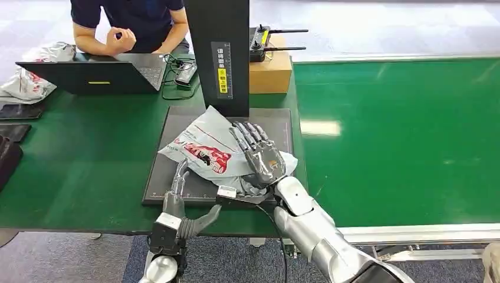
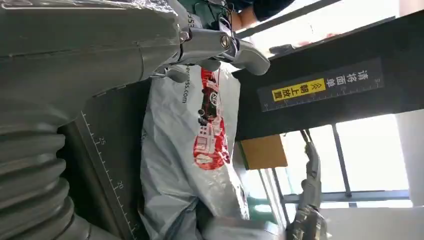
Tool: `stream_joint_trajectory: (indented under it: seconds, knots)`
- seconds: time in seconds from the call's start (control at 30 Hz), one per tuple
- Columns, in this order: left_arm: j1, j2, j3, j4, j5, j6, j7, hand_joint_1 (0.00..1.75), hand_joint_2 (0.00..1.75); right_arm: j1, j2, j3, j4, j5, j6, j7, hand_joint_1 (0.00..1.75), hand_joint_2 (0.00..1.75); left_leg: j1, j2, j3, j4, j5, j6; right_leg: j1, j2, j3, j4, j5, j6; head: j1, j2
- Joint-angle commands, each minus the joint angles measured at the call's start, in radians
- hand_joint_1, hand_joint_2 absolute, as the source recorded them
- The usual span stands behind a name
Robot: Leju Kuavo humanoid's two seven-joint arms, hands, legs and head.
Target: Moved the parcel from conveyor to table for the left to box.
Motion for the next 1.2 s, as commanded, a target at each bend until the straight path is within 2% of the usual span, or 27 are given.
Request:
stream_joint_trajectory:
  seconds: [0.03,0.07,0.1,0.13,0.23,0.37,0.5,0.73,0.9,1.13,1.2]
  knots:
    - [0.014,0.033,0.012,-0.016,0.011,0.010,0.005,0.00,1.75,0.092,-0.072,-0.183,-0.214,-0.870,0.626,-0.224,0.00,1.75,0.001,-0.002,0.001,-0.001,0.000,-0.002,0.000,-0.002,0.001,-0.001,0.000,0.001,0.000,0.000]
    - [0.016,0.035,0.009,-0.020,0.010,0.010,0.005,0.00,1.75,0.115,-0.102,-0.173,-0.263,-0.966,0.676,-0.216,0.00,1.75,0.001,-0.003,0.001,-0.001,0.000,-0.003,0.000,-0.002,0.002,-0.001,0.000,0.002,0.000,0.000]
    - [0.015,0.035,0.008,-0.019,0.010,0.011,0.005,0.00,1.75,0.127,-0.114,-0.172,-0.281,-0.989,0.680,-0.225,0.00,1.75,0.001,-0.004,0.000,-0.001,0.001,-0.002,0.000,-0.003,0.002,-0.001,0.000,0.002,0.000,0.000]
    - [0.014,0.034,0.008,-0.017,0.008,0.015,0.005,0.00,1.75,0.165,-0.127,-0.180,-0.332,-0.985,0.617,-0.259,0.00,1.75,0.001,-0.006,0.001,-0.002,0.001,-0.003,0.000,-0.004,0.003,-0.002,0.000,0.002,0.000,0.000]
    - [0.011,0.033,0.008,-0.011,0.000,0.015,0.005,0.00,1.75,0.269,-0.147,-0.167,-0.481,-1.034,0.615,-0.246,0.00,1.75,0.001,-0.008,0.002,-0.002,0.000,-0.003,0.001,-0.007,0.004,-0.003,-0.001,0.002,0.000,0.000]
    - [0.015,0.039,0.004,-0.013,-0.001,0.024,0.005,0.00,1.75,0.340,-0.148,-0.176,-0.605,-1.060,0.601,-0.233,0.00,1.75,0.001,-0.003,0.000,0.000,0.000,-0.002,0.000,-0.002,0.001,-0.001,-0.001,0.001,0.000,0.000]
    - [0.019,0.043,0.004,-0.018,-0.002,0.029,0.005,0.00,1.75,0.360,-0.147,-0.202,-0.653,-1.099,0.618,-0.218,0.00,1.75,0.000,-0.003,0.000,0.000,0.000,-0.002,0.000,-0.002,0.000,-0.001,-0.001,0.001,0.000,0.000]
    - [0.015,0.044,0.019,-0.017,-0.017,0.028,0.005,0.00,1.75,0.424,-0.147,-0.235,-0.723,-1.073,0.587,-0.230,0.00,1.75,0.001,-0.004,0.001,-0.001,0.000,-0.003,0.000,-0.003,0.002,-0.002,-0.001,0.002,0.000,0.000]
    - [0.020,0.050,0.029,-0.028,-0.046,0.036,0.005,0.00,1.75,0.487,-0.124,-0.287,-0.818,-1.033,0.505,-0.260,0.00,1.75,0.001,-0.004,0.001,-0.001,0.000,-0.003,0.000,-0.002,0.002,-0.002,-0.001,0.002,0.000,0.000]
    - [0.013,0.057,0.061,-0.040,-0.126,0.036,0.005,0.00,1.75,0.552,-0.140,-0.298,-0.823,-0.940,0.514,-0.230,0.00,1.75,0.001,-0.004,0.003,-0.002,0.000,-0.003,0.000,-0.003,0.004,-0.003,-0.001,0.002,0.000,0.000]
    - [0.012,0.042,0.116,-0.057,-0.225,0.018,0.005,0.00,1.75,0.562,-0.132,-0.300,-0.795,-0.872,0.530,-0.225,0.00,1.75,0.001,-0.004,0.002,-0.002,0.000,-0.004,0.000,-0.002,0.003,-0.003,0.000,0.002,0.000,0.000]
